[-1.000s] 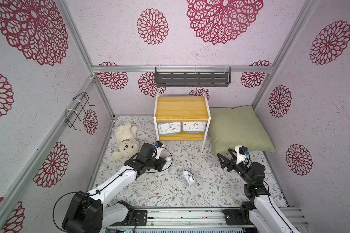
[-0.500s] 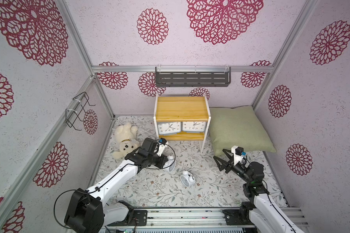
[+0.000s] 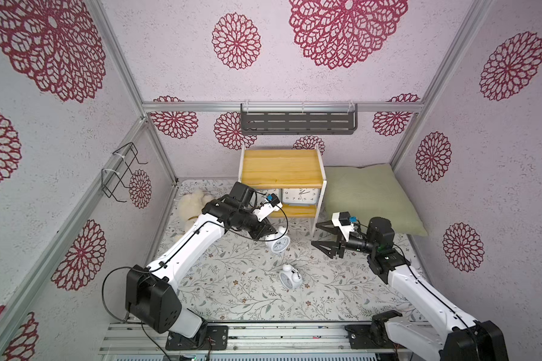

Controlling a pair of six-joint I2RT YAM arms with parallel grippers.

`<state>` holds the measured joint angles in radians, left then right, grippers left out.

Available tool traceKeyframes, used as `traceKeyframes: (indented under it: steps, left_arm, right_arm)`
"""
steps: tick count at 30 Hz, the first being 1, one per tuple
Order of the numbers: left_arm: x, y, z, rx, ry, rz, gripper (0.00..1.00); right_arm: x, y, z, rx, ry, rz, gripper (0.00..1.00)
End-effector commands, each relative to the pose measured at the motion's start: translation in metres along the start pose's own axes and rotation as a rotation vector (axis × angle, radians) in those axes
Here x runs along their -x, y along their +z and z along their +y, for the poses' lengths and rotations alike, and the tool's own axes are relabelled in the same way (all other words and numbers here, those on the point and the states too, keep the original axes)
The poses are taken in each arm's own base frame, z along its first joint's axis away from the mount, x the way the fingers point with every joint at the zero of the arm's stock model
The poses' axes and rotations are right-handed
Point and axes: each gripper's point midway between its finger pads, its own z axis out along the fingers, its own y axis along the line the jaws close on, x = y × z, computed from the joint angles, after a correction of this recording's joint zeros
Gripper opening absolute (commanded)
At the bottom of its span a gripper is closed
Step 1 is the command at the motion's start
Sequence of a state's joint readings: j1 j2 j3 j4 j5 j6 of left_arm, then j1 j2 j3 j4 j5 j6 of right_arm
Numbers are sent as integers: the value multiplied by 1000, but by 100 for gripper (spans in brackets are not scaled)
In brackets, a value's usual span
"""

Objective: Place the alarm clocks on the shelf by style
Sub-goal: Pick up the alarm from the center of the board.

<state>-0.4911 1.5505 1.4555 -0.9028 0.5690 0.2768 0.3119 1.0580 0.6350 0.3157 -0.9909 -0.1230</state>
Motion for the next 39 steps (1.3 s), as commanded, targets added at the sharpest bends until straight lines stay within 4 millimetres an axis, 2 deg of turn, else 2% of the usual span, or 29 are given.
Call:
traceKeyframes:
  steps: [1, 11, 20, 22, 24, 28, 39]
  left_arm:
    - [0, -2, -22, -102, 97, 70, 0]
    - [17, 5, -46, -179, 214, 112, 0]
    - [26, 1, -55, -205, 265, 115, 0]
    - [28, -1, -57, -209, 275, 113, 0]
    - [29, -3, -58, -209, 282, 109, 0]
    - [35, -10, -60, -202, 297, 95, 0]
    - [45, -21, -69, -226, 335, 66, 1]
  right_arm:
    - [5, 10, 11, 100, -18, 44, 73]
    - [12, 34, 10, 152, -24, 76, 60]
    - [7, 41, 12, 186, -12, 97, 60]
    - [6, 41, 10, 174, -14, 100, 63]
    - [4, 41, 7, 152, -7, 108, 72]
    - [-1, 41, 6, 145, 3, 124, 82]
    - [-10, 39, 18, 210, -1, 123, 86]
